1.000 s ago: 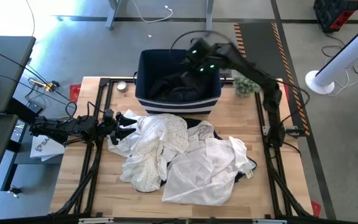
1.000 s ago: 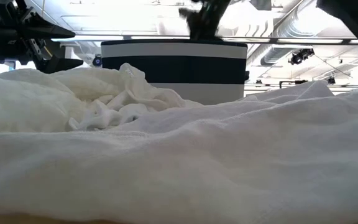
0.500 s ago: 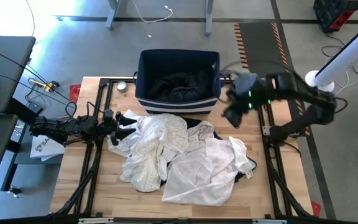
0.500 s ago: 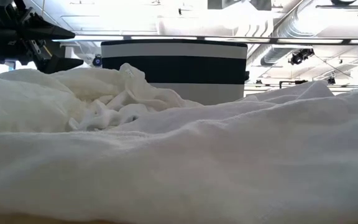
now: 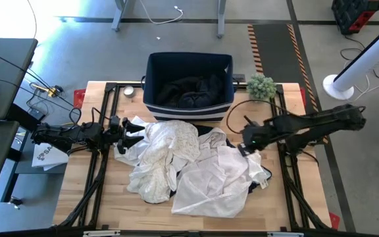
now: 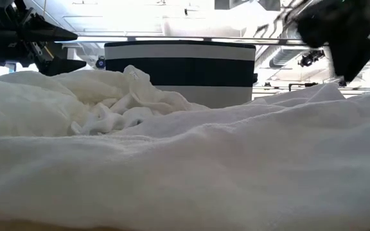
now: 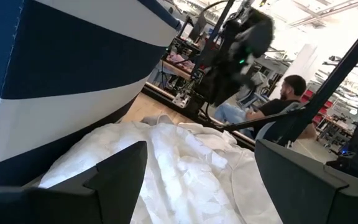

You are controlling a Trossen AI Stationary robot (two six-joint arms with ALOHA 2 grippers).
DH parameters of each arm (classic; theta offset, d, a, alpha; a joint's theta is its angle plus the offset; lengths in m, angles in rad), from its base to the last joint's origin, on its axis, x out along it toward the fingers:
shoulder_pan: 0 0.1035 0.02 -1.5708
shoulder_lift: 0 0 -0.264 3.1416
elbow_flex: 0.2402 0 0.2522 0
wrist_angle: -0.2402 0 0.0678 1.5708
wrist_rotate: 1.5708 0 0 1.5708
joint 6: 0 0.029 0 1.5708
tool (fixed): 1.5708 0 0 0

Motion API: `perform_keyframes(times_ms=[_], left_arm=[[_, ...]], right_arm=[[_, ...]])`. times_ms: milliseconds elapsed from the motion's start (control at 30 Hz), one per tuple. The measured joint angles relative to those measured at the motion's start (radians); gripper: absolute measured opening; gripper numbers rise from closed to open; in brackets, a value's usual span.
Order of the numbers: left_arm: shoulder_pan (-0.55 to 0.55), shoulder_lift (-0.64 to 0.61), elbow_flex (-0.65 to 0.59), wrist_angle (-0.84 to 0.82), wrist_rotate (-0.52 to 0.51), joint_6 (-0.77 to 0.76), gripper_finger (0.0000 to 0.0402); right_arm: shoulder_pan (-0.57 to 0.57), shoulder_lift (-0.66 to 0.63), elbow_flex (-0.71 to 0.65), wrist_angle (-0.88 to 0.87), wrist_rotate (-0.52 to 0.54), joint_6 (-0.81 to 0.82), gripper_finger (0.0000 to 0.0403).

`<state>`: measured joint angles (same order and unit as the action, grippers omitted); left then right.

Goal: Sort clothes
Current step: Put the blue dress into the blue bin

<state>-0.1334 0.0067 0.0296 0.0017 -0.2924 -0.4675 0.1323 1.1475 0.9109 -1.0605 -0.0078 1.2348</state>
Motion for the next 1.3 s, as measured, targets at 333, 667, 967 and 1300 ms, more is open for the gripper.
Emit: perform_keyframes(times_ms=[333, 667, 967, 1300], left_arm=[[0.0, 0.0, 0.0, 0.0, 0.001, -0.029, 0.0296], [0.0, 0.0, 0.0, 0.0, 0.001, -0.055, 0.0296], [0.0, 0.0, 0.0, 0.002, 0.001, -0.056, 0.0296], [0.0, 0.0, 0.0, 0.005, -0.013, -0.055, 0.0296]], right_arm=[[-0.237, 0.166, -0.205, 0.464, -0.059, -0.066, 0.0118], [-0.268, 0.382, -0.194, 0.55, -0.122, -0.182, 0.0112], [-0.218, 0.399, -0.181, 0.543, -0.161, -0.197, 0.0011], [-0.163, 0.023, 0.017, 0.544, -0.125, -0.337, 0.0002]])
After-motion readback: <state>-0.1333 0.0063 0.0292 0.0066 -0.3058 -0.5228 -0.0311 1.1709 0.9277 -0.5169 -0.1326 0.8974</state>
